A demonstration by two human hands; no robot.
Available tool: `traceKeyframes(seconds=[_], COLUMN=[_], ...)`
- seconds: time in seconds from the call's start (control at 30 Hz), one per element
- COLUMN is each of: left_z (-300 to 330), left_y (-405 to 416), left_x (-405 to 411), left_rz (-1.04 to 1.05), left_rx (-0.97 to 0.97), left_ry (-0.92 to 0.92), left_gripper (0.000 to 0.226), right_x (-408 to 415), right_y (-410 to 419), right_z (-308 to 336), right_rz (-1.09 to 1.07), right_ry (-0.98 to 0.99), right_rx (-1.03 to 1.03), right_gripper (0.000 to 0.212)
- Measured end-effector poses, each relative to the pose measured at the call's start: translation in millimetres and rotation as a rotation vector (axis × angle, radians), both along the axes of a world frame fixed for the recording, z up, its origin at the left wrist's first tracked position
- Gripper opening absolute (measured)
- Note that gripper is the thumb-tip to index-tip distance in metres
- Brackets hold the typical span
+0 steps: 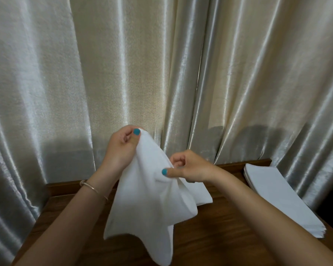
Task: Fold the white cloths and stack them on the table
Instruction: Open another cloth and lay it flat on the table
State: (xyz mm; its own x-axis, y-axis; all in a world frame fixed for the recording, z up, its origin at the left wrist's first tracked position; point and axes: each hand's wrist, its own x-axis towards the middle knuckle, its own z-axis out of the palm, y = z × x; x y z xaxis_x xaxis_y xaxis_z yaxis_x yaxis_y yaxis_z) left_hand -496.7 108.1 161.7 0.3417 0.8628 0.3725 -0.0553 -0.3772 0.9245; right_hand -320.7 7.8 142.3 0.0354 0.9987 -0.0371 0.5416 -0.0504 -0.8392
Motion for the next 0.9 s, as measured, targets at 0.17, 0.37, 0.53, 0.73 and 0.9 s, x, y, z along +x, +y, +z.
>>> traceKeyframes(seconds=[0.17,0.37,0.53,0.73,0.9], left_z=[11,41,38,6,-23], left_y=[10,25,54,71,70], left_x=[-3,-19,-42,-46,-32], left_rz=[0.098,0.228,0.340,0.455,0.475], left_rx=[0.103,0.152,0.143,0.154,0.057], left_ry=[-0.022,-0.151,-0.113,0.096,0.185], left_gripper=[0.026,0.029,0.029,0.021,0.022], right_x=[2,11,44,97,118], right_y=[-3,-11,-24,-31,-29], right_z=[-18,-67,-55,-18,-5], right_rz=[0.029,0.042,-0.052,-0.147,-0.165], right_ry=[-0.177,-0.433,-0.551,-0.529,-0.619], right_rx=[-0.146,-0.339,-0.005,0.501,0.186], right_gripper=[0.013,0.023,0.044,0.028,0.017])
